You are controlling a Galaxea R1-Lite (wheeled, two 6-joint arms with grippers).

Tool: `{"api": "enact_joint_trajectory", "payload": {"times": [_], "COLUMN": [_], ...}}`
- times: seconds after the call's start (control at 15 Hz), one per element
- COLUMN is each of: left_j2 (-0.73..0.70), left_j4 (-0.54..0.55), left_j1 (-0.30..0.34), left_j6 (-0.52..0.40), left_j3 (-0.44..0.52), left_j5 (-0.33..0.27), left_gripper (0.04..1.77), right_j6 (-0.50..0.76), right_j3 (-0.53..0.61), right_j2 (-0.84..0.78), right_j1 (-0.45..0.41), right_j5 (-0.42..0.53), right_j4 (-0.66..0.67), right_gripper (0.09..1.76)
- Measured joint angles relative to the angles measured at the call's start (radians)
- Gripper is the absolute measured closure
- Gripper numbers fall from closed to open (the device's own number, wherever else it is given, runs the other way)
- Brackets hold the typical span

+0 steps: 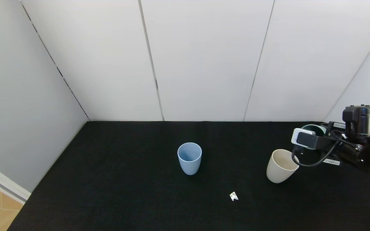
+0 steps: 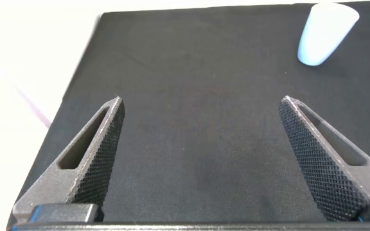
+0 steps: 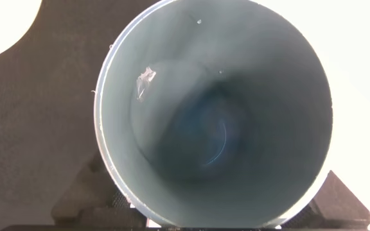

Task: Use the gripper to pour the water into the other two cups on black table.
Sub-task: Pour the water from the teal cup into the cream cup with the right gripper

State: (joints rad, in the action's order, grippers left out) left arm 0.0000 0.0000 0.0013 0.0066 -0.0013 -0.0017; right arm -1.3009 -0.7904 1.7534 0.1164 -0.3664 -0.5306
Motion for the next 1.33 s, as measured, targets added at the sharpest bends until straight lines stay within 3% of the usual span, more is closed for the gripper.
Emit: {"api": "enact_joint_trajectory", "payload": {"times": [0.53, 1.33], "left_j2": [0.0, 0.0], "left_j4": [0.0, 0.0], "left_j1": [0.0, 0.0], "left_j6": [0.0, 0.0], "left_j3": [0.0, 0.0], "left_j5": [0.0, 0.0], "left_gripper": [0.09, 0.09], "right_j6": [-0.143, -0.218], "right_j3": [0.003, 0.001], "right_j2": [0.002, 0.006], "right_j1": [0.063, 0.099], "right_j5": [-0.048, -0.099], "right_j4": [-0.002, -0.01], "right_gripper": [0.65, 0.65]}}
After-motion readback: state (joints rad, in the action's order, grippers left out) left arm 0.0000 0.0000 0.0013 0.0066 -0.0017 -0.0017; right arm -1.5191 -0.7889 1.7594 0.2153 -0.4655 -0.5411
